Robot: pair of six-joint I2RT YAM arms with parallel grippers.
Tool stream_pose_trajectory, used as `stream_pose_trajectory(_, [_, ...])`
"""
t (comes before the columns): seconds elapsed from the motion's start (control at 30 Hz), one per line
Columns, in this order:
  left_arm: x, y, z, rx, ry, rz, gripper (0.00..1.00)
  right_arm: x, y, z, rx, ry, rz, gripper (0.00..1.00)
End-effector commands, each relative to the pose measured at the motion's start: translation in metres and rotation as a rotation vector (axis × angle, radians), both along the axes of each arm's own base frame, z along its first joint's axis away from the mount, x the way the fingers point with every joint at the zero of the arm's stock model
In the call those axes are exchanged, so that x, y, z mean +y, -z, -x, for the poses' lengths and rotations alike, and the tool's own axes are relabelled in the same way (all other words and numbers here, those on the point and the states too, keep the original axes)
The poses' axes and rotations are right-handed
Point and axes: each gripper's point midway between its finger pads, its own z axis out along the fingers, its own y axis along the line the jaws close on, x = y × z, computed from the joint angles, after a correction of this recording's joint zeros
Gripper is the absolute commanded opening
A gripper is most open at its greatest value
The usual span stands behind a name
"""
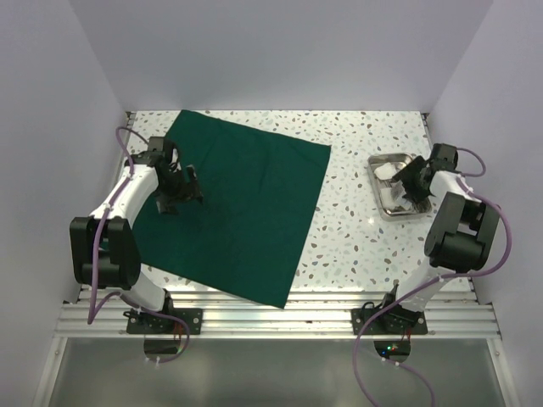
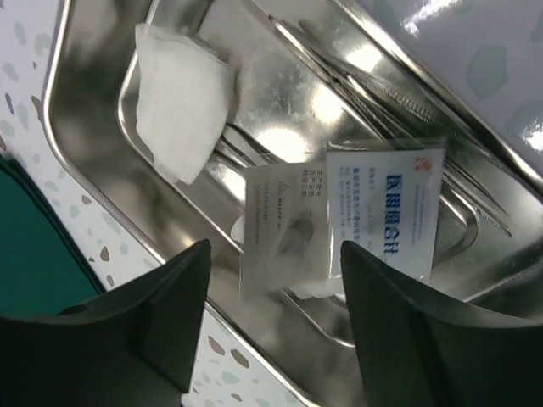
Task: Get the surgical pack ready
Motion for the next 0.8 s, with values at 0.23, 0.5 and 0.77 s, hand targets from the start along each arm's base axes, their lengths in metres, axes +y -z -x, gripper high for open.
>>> stream_pose_trajectory(0.23, [0.003,0.000,-0.009,-0.046,0.075,-0.032,0.83,-0.011,-0.047,0.043,0.123,0.004,0.119,0.72])
stream_pose_trajectory(0.5, [-0.005,0.003,-0.011,-0.043,0.092,-0.010,0.82,-0.011,-0.042,0.078,0.236,0.032,0.138,0.69])
stream_pose_trajectory(0.77, [-0.015,0.010,-0.006,-0.006,0.108,-0.008,0.81,-0.016,-0.002,0.082,0.335,0.124,0.059,0.67])
